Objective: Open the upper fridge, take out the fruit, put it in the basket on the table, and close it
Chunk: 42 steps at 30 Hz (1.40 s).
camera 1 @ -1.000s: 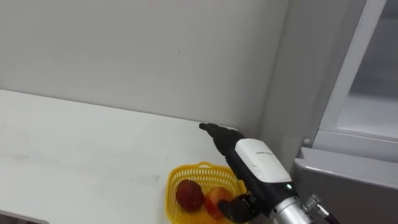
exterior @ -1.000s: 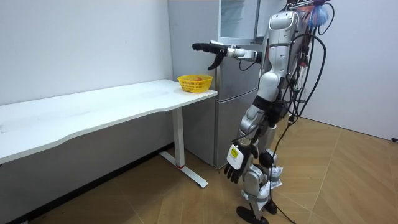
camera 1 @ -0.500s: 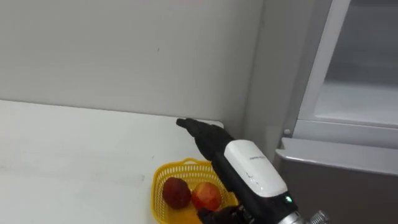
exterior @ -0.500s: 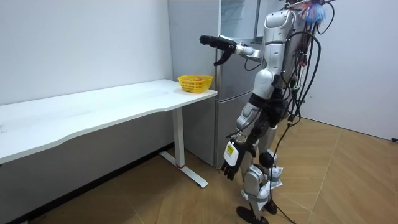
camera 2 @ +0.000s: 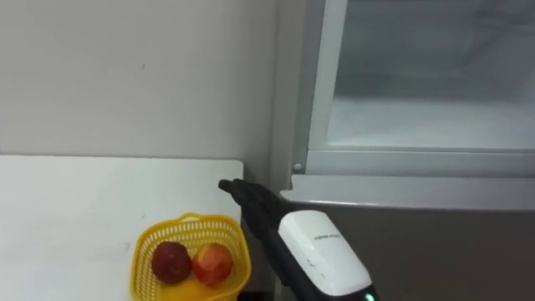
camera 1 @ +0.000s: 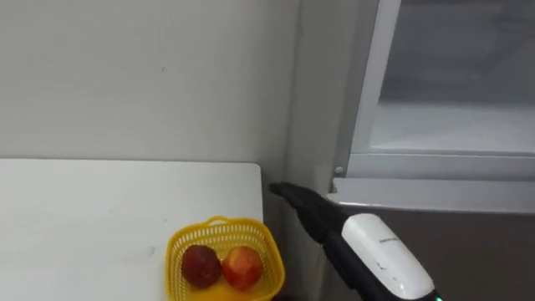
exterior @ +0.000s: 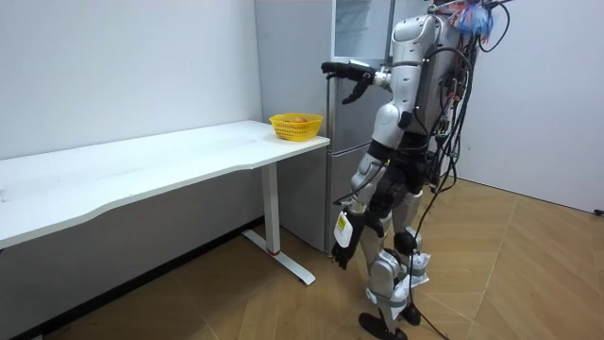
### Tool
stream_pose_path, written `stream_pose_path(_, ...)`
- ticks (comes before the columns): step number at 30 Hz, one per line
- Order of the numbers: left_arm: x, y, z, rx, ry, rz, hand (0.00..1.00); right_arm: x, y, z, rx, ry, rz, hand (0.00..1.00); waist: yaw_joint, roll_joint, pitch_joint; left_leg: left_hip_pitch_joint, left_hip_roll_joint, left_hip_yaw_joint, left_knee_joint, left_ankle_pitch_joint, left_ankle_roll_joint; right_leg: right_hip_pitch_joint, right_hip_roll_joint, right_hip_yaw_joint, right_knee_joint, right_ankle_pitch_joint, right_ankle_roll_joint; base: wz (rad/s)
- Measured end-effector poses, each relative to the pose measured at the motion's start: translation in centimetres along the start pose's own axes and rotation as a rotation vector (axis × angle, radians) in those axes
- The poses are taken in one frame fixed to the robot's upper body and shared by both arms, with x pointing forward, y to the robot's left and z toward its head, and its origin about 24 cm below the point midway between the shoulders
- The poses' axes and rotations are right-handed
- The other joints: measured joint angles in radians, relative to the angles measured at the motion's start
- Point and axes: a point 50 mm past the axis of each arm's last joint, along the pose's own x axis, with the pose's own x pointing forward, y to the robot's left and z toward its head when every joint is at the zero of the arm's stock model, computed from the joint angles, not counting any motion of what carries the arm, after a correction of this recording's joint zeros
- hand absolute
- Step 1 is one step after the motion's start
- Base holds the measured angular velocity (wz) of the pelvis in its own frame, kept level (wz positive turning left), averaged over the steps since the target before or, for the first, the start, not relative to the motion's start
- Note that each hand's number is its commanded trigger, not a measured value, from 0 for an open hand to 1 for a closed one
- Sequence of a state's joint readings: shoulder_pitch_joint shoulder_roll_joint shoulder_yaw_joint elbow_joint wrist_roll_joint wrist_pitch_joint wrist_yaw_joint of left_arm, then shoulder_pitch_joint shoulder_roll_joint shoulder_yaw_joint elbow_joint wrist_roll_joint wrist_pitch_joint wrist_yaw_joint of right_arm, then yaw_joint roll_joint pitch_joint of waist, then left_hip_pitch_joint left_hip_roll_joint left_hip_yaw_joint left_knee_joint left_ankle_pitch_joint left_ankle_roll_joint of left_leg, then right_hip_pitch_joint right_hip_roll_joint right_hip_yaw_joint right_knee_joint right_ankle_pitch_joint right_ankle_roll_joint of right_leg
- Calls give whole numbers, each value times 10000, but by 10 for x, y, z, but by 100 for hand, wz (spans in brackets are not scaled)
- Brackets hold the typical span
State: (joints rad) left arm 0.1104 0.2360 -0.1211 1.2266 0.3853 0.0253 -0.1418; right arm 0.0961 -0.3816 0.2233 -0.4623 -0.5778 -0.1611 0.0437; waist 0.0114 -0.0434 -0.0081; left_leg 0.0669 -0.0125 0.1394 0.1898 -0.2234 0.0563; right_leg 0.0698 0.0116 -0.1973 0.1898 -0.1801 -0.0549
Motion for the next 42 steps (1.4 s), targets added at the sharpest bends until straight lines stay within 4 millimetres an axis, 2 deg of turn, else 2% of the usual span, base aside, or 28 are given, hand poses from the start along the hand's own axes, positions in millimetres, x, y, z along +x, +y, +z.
stream_pose_path(4,0,2,-3,42,36,27,0,-14,-4,3,4,50,-18,0,-272,-100,44,9,10,40,10,-4,3,2,10,27,-5,10,3,-1)
stream_pose_path(8,-2,5,-9,35,162,151,0,-32,1,-2,36,465,416,0,-391,-128,69,159,63,390,-96,-20,7,-20,67,332,44,17,-2,-23)
stream_pose_path(11,-2,7,-6,-10,-44,214,0,-48,-1,-14,-156,1413,457,0,-466,-132,89,148,76,575,-121,-29,18,-183,87,580,161,24,3,-23)
stream_pose_path(15,-2,8,-5,-107,-91,240,0,-70,-7,-34,-1056,2907,497,0,-746,-166,100,153,82,740,-121,-47,47,-224,109,755,154,36,22,-12)
stream_pose_path(17,-2,8,-6,-70,-76,228,0,-76,-3,-39,-1250,3390,699,0,-897,-181,96,151,95,838,-127,-48,48,-259,144,911,154,47,36,-16)
stream_pose_path(22,-1,7,-4,154,-106,482,0,-110,25,-58,-1378,5107,1671,0,-1035,-172,80,176,159,1177,-148,-71,40,-373,236,1238,157,115,33,-19)
stream_pose_path(29,-1,9,0,244,-171,638,0,-139,43,-75,-1039,6533,2124,0,-1264,-33,77,401,187,1491,-241,-87,31,-374,285,1511,298,115,33,-13)
stream_pose_path(31,-1,8,-1,214,-160,597,0,-154,51,-84,-722,7281,2310,0,-1416,3,48,416,205,1520,-189,-146,40,-362,290,1550,310,105,38,-9)
stream_pose_path(33,-1,8,-1,215,-141,588,0,-166,56,-89,-433,7969,2318,0,-1422,22,28,439,207,1624,-180,-167,45,-441,301,1656,335,84,46,-16)
stream_pose_path(34,-1,7,-2,204,-101,581,0,-172,58,-91,-201,8357,2222,0,-1419,71,-11,441,208,1694,-183,-178,49,-523,297,1677,379,73,48,-20)
stream_pose_path(38,-1,8,-4,-5,-48,647,0,-189,63,-98,650,9544,1191,0,-1553,6,-25,490,206,1748,-197,-185,56,-500,290,1695,389,72,52,-5)
stream_pose_path(41,-2,5,-9,-648,44,759,0,-210,63,-109,1955,11029,-354,0,-1595,-17,-41,503,201,1747,-205,-184,58,-458,291,1705,385,76,58,0)
stream_pose_path(42,-2,4,-12,-805,84,755,0,-216,60,-114,2704,11570,-1393,0,-1666,-17,-33,502,201,1747,-210,-184,57,-477,292,1707,384,76,57,0)
